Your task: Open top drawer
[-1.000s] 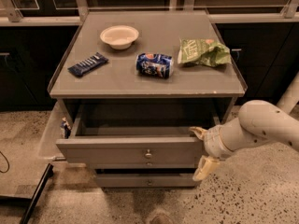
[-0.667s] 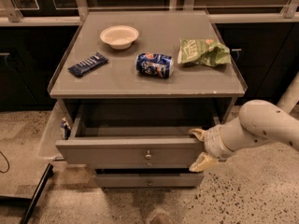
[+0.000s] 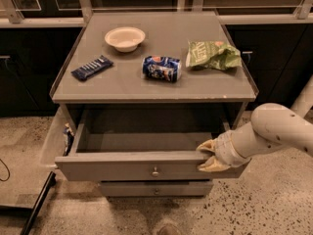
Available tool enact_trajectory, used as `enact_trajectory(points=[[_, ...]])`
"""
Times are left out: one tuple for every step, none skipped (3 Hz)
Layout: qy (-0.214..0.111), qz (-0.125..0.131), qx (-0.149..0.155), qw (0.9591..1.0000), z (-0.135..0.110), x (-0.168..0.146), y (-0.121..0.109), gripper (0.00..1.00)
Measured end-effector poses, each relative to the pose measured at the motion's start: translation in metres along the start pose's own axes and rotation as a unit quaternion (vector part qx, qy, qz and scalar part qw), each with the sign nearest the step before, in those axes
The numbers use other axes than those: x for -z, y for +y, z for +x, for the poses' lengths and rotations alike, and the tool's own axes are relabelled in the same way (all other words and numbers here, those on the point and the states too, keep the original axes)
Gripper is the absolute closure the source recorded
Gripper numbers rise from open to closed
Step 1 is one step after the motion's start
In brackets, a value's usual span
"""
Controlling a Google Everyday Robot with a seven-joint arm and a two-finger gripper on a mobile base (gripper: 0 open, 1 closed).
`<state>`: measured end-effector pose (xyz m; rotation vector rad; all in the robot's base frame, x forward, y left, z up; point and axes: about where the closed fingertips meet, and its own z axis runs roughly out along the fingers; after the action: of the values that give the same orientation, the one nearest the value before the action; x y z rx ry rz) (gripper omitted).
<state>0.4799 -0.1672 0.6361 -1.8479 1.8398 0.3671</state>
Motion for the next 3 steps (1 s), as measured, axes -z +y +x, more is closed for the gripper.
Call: enact_trajectory(points=[[0.0,0.0,0.0,1.0,-0.0016,0.0026,-0.0005,0.84],[0.0,0.0,0.0,1.0,-0.0016,0.0026,-0.0005,0.61],[-0.012,-0.001,-0.006,0.9999,0.0003,0.0073,0.0082,0.37]])
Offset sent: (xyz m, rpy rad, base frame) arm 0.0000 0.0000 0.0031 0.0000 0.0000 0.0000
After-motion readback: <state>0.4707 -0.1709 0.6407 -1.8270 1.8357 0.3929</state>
